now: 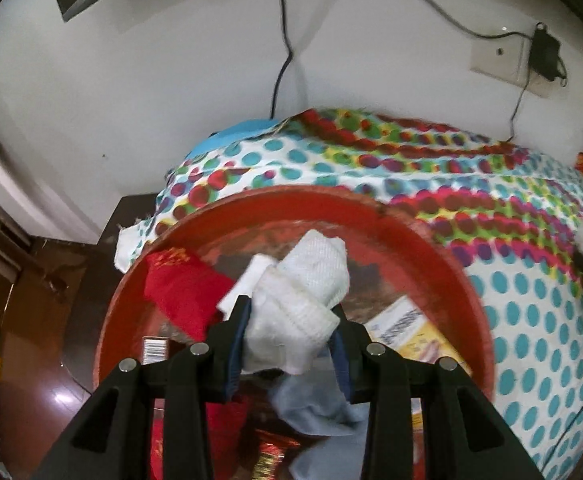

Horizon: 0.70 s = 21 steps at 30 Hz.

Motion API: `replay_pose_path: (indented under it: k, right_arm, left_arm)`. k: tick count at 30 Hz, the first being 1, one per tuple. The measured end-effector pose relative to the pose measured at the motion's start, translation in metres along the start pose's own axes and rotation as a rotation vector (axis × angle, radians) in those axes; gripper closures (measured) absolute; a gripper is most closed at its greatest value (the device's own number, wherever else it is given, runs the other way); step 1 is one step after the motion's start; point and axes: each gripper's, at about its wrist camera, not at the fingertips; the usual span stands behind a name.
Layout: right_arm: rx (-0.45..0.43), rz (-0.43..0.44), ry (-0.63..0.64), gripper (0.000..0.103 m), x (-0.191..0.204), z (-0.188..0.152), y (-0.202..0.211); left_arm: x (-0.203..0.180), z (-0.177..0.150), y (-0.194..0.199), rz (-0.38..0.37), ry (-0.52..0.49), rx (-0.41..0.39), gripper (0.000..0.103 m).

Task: Organize objects
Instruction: 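Carry the white sock onto the tray and open the left gripper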

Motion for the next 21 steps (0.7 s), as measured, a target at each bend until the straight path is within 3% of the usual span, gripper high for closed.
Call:
replay_pose_path:
  k: [8,21]
  right_arm:
    - [0.001,-0.002,-0.002,0.044,-0.002,-0.001,-0.001]
    - [0.005,-0.026,-0.002,0.037,-0.004,-0.003,-0.003]
  left_arm:
    - [0.029,-0.011,-0.011,0.032,0.02,0.017,0.066]
    - [0.041,-0.019,-0.014,-0.013,-0.011,-0.006,0.059]
Point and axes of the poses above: each gripper's, at about its wrist camera, not at the fingertips, and y roughly against the way its jaws point, x to its left, z to its top, and after that the axes turned 15 degrees about -x, right-handed
